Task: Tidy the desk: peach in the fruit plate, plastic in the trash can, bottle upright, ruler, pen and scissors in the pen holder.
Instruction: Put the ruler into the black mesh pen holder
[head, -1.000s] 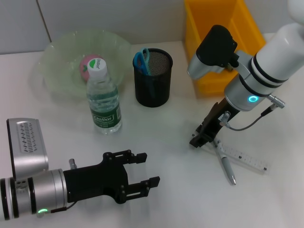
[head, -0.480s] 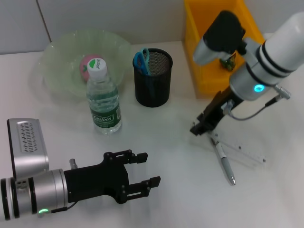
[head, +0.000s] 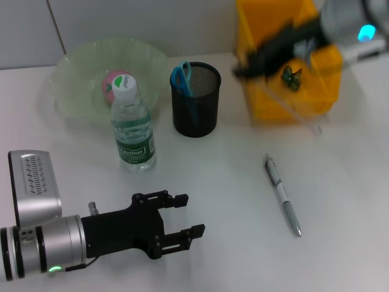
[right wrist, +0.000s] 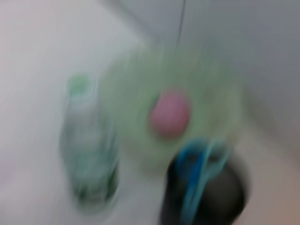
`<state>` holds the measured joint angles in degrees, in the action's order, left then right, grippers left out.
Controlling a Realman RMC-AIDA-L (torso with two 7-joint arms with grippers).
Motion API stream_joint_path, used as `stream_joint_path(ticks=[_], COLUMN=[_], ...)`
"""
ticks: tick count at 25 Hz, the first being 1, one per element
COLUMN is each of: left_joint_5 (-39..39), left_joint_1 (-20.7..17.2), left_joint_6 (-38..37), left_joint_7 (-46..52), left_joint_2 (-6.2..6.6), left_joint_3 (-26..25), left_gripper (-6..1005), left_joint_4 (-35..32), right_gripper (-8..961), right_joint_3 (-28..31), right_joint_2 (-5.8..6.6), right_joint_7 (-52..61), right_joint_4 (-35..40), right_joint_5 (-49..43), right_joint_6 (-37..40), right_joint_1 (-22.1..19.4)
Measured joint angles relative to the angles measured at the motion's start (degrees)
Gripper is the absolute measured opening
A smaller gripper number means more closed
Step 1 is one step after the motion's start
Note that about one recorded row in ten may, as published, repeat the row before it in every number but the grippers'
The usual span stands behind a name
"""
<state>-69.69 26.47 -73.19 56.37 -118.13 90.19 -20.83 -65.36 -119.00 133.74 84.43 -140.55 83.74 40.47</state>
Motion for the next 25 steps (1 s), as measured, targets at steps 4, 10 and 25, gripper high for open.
stream_joint_path(ticks=[4,10,25], left_joint_5=[0.0,-0.01,-0.01], left_joint_1=[0.25,0.54,1.12], left_joint_6=[0.04,0.07,0.08], left_joint_7=[-0.17,-0.19,1.36], left_joint_2=[0.0,0.0,0.09], left_joint_3=[-0.03,-0.03,-0.21], left_gripper=[675,675,675], left_joint_4=[0.0,0.0,0.04], right_gripper=[398,397,398], right_joint_3=[3.4,4.64,2.33], right_joint_2=[-0.13,-0.13,-0.33], right_joint_7=[-4.07,-18.84,-71.92], right_joint_4=[7.03,5.22,-28.36], right_joint_5=[9.12,30.17,70.56], right_joint_6=[-4.47,-12.42,-15.37], right_joint_1=[-3.23,-9.07,-12.89])
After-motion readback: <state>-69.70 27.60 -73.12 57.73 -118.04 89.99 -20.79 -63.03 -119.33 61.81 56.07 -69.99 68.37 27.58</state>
